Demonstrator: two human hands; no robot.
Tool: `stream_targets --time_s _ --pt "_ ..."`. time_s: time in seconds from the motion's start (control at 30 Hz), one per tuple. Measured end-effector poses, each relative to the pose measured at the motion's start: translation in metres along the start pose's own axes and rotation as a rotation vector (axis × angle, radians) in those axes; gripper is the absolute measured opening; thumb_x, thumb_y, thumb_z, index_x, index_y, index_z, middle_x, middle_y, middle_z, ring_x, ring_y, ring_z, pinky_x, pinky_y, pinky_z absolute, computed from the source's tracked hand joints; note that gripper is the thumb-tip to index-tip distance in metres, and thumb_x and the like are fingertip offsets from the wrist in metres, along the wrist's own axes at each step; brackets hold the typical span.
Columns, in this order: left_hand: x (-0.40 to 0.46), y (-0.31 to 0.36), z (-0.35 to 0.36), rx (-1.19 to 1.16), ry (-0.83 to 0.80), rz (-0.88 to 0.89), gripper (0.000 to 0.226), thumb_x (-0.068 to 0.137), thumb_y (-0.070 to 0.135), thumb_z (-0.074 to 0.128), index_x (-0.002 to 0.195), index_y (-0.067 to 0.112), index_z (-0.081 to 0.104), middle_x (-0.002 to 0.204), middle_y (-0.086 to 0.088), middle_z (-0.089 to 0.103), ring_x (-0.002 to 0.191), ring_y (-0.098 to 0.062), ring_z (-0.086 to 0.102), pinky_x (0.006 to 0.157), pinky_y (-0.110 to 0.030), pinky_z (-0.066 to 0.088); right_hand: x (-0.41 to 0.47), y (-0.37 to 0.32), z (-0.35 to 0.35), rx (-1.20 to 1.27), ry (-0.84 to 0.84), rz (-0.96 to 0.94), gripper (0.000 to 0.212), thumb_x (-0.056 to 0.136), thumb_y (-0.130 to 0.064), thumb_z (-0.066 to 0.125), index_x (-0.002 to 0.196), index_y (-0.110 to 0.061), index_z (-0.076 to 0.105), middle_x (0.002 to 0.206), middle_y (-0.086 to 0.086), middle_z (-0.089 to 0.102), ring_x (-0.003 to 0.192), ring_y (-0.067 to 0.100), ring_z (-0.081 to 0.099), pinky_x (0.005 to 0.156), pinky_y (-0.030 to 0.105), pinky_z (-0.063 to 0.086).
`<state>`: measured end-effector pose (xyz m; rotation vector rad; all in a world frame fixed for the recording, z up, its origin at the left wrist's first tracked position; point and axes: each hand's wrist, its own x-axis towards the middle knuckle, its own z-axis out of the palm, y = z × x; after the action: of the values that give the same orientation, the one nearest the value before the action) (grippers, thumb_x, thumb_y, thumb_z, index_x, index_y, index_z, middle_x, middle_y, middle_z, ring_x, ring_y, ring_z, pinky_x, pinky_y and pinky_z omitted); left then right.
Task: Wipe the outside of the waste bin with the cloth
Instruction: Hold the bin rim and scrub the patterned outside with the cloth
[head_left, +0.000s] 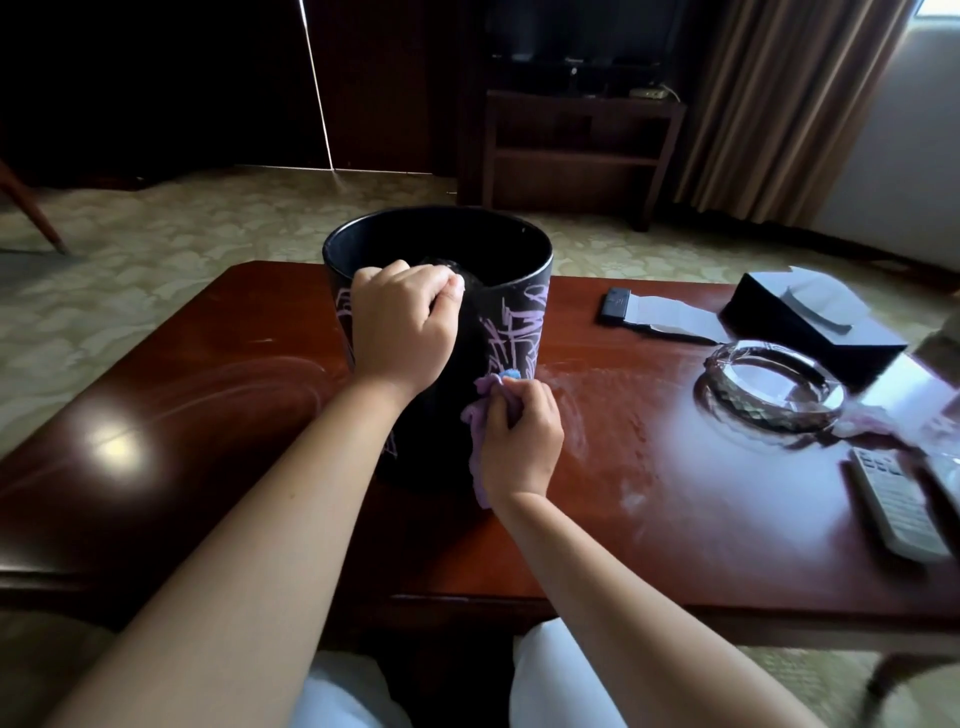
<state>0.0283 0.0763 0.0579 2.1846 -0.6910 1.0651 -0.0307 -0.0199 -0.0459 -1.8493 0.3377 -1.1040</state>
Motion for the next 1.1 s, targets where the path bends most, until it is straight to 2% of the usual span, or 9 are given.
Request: stream_targets --time_s 0.23,0.4,0.53,0.63,0.77,0.83,0.93,1.1 --pt "0.001 0.003 -0.002 -0.015 -0.005 -0.004 0.032 0.086 0.029 0.04 0.055 0.021 0.041 0.052 0.011 0.035 0.059 -0.024 0.05 0.067 -0.036 0.031 -0.006 0.007 -0.002 -0.098 -0.064 -0.009 0.007 0.077 -0.003 0.06 0.079 -0.006 0.066 0.081 0.009 0.064 0.078 0.029 0.061 0.069 0.021 0.036" --pt "0.001 0.001 -0.002 -0.018 0.0 0.004 0.038 0.086 0.03 0.038 0.06 0.011 0.058 0.055 0.0 0.055 0.061 -0.026 0.054 0.066 -0.036 0.029 0.005 -0.008 -0.001 -0.035 -0.006 -0.069 0.012 0.079 -0.009 0.055 0.08 -0.004 0.066 0.081 0.009 0.063 0.078 0.025 0.06 0.071 0.018 0.036" --pt "0.0 0.002 -0.004 -0.046 0.025 0.011 0.034 0.086 0.027 0.04 0.069 0.012 0.065 0.058 -0.001 0.059 0.062 -0.026 0.057 0.068 -0.034 0.027 -0.005 -0.001 -0.001 -0.067 -0.047 -0.051 0.015 0.077 -0.011 0.052 0.078 -0.003 0.065 0.081 0.011 0.063 0.076 0.03 0.061 0.071 0.021 0.037" --pt "0.001 0.002 -0.005 -0.092 0.019 -0.029 0.031 0.087 0.023 0.041 0.072 0.013 0.066 0.056 0.004 0.054 0.062 -0.026 0.057 0.069 -0.035 0.032 0.01 -0.016 -0.001 -0.015 -0.006 -0.041 0.012 0.079 -0.01 0.056 0.08 -0.004 0.066 0.081 0.008 0.063 0.078 0.026 0.06 0.07 0.024 0.04" --pt "0.002 0.003 -0.005 -0.128 0.013 -0.045 0.025 0.088 0.016 0.045 0.074 0.013 0.065 0.056 0.011 0.046 0.061 -0.024 0.056 0.07 -0.036 0.035 0.018 -0.024 0.0 -0.011 0.04 -0.112 0.018 0.083 -0.016 0.052 0.08 -0.005 0.065 0.08 0.007 0.062 0.078 0.016 0.054 0.07 0.02 0.037" --pt "0.002 0.004 -0.005 -0.138 0.012 -0.053 0.025 0.088 0.018 0.044 0.074 0.013 0.064 0.056 0.011 0.046 0.06 -0.023 0.055 0.07 -0.034 0.032 0.006 -0.014 0.0 -0.058 -0.002 -0.109 0.02 0.081 -0.017 0.049 0.079 -0.006 0.064 0.08 0.008 0.062 0.077 0.019 0.055 0.069 0.02 0.036" --pt "0.002 0.003 -0.007 -0.167 0.008 -0.053 0.029 0.089 0.022 0.039 0.074 0.013 0.062 0.052 0.013 0.041 0.057 -0.021 0.052 0.071 -0.035 0.034 0.002 -0.014 -0.001 -0.057 -0.023 -0.066 0.012 0.079 -0.01 0.054 0.077 -0.006 0.065 0.079 0.009 0.063 0.076 0.027 0.06 0.069 0.025 0.039" --pt "0.003 0.006 -0.008 -0.211 0.023 -0.057 0.025 0.089 0.014 0.043 0.071 0.009 0.06 0.046 0.017 0.031 0.05 -0.013 0.036 0.067 -0.035 0.035 0.033 -0.047 0.001 0.04 0.081 -0.112 0.012 0.084 -0.012 0.056 0.081 -0.005 0.066 0.083 0.006 0.063 0.08 0.018 0.057 0.072 0.025 0.042"
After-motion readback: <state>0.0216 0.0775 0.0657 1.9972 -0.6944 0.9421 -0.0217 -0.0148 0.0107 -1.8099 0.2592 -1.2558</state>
